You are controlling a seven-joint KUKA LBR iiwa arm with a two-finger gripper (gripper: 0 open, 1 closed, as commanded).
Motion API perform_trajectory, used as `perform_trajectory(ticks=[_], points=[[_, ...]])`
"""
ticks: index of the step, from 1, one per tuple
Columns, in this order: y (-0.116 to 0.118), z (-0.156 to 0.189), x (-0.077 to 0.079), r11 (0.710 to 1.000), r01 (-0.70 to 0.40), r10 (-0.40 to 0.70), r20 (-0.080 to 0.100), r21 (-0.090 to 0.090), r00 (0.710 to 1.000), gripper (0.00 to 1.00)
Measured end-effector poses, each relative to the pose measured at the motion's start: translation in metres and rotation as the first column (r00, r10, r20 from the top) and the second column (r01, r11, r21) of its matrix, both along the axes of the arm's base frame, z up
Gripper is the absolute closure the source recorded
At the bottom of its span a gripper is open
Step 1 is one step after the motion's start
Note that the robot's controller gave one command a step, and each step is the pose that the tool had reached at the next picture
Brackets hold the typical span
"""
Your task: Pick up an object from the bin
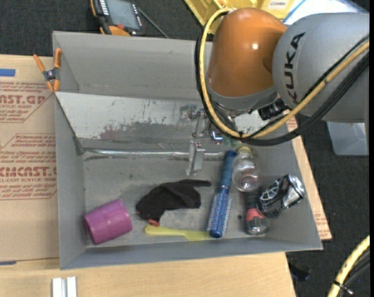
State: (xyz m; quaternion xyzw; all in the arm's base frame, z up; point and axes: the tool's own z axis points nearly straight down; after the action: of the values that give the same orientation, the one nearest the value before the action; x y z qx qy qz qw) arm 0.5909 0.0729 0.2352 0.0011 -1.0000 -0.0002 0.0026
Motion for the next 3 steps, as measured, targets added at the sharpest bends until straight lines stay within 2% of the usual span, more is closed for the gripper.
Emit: perform_trajectory(ticks=[1,2,3], points=[[0.0,0.005,0.001,1.0,0.002,-0.002,0.008,0.001,1.0,0.0],[-0.015,-0.139,-0.031,0.988,-0.153,0.153,0.007,0.0,0.988,0.0],[-0.014,-0.072,-0.036,0.986,-0.165,0.165,0.015,0.0,0.986,0.0]])
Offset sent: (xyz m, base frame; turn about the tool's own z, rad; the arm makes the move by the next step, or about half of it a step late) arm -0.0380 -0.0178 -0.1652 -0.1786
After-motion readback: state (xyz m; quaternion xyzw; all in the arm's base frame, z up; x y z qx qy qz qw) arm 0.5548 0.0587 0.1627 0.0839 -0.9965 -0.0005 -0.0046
